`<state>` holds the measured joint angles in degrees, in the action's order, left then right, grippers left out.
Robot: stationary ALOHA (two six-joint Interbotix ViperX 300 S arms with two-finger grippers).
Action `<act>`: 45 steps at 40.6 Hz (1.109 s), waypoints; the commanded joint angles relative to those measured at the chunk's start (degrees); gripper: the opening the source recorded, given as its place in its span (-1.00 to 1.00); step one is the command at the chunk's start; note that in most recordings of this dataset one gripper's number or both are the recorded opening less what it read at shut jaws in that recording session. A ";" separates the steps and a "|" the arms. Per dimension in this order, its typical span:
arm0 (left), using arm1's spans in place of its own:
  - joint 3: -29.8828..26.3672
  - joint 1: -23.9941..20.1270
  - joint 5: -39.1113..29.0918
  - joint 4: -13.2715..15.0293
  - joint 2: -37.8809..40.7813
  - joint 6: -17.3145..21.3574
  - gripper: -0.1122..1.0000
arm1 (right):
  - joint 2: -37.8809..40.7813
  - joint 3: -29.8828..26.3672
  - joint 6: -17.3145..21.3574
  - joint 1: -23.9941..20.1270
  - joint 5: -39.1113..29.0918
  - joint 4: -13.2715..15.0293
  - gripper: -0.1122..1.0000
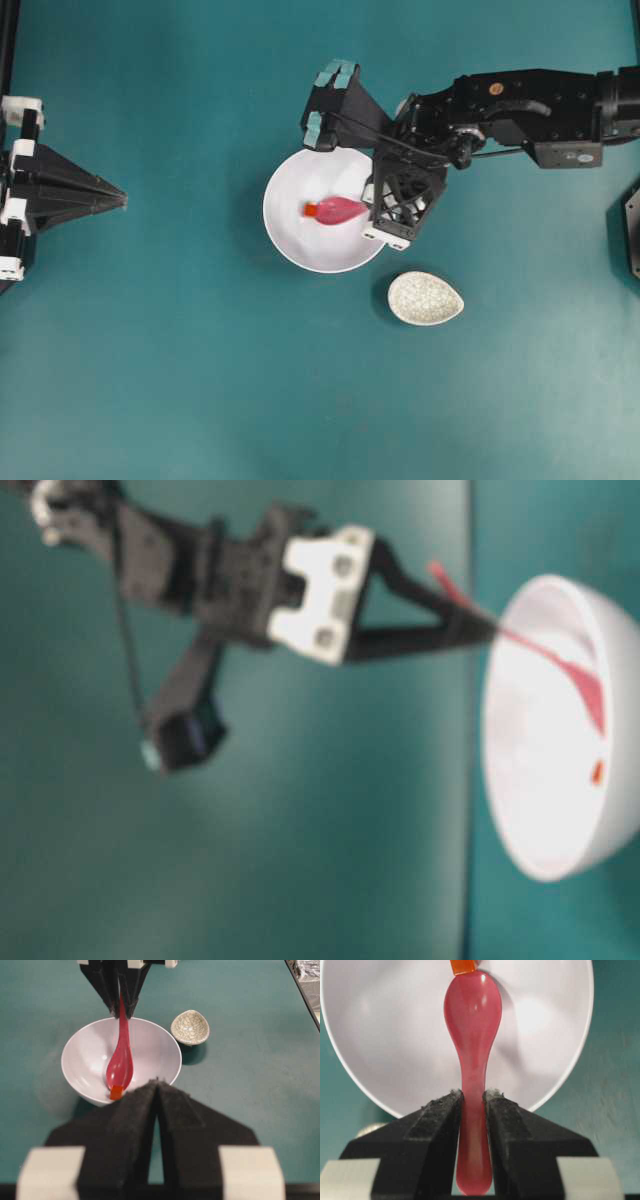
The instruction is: Grip the spoon and scoop the red block from the bowl with right arm.
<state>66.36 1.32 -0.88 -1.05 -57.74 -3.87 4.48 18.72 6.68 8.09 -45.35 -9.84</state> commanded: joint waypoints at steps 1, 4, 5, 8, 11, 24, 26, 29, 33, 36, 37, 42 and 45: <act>-0.88 0.18 0.53 -0.18 0.44 0.09 -0.80 | -0.53 -2.20 0.26 0.00 1.67 0.09 -0.38; -0.88 0.18 0.44 -0.18 0.44 0.09 -0.80 | -0.35 -2.55 0.26 0.00 2.11 0.09 -0.38; -0.88 0.18 0.44 -0.18 0.44 0.09 -0.80 | -0.26 -2.64 0.26 0.00 2.11 0.09 -0.38; -0.79 0.18 0.44 -0.18 0.44 0.09 -0.80 | -0.09 -2.99 0.35 0.00 2.37 0.09 -0.38; -0.79 0.18 0.44 -0.18 0.44 0.09 -0.80 | -0.09 -2.99 0.35 0.00 3.08 0.09 -0.38; -0.70 0.18 0.44 -0.18 0.44 0.09 -0.80 | -0.09 -2.64 0.62 -0.09 6.15 0.09 -0.38; -0.70 0.18 0.44 -0.09 0.44 0.09 -0.80 | -0.18 -2.64 0.62 -0.18 6.15 0.09 -0.38; -0.70 0.18 0.44 -0.09 0.44 0.09 -0.80 | -0.35 -2.37 0.62 -0.35 6.50 0.18 -0.38; -0.70 0.18 0.44 -0.18 0.44 0.09 -0.80 | -0.62 -1.67 0.62 -0.70 7.47 0.18 -0.38; -0.70 0.18 0.44 -0.18 0.44 0.09 -0.80 | -1.05 -0.97 0.62 -0.88 8.61 0.18 -0.38; -0.70 0.18 0.53 -0.18 0.44 0.09 -0.80 | -1.23 -0.62 0.62 -0.97 9.23 0.18 -0.38; -0.70 0.18 0.44 -0.09 0.44 0.09 -0.80 | -2.20 0.88 0.88 -0.97 11.25 0.18 -0.38; -0.70 0.18 0.44 -0.18 0.44 0.09 -0.80 | -2.81 1.93 0.88 -1.05 12.30 0.18 -0.38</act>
<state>66.36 1.32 -0.88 -1.05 -57.74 -3.87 4.04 20.65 7.47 7.12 -34.37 -9.76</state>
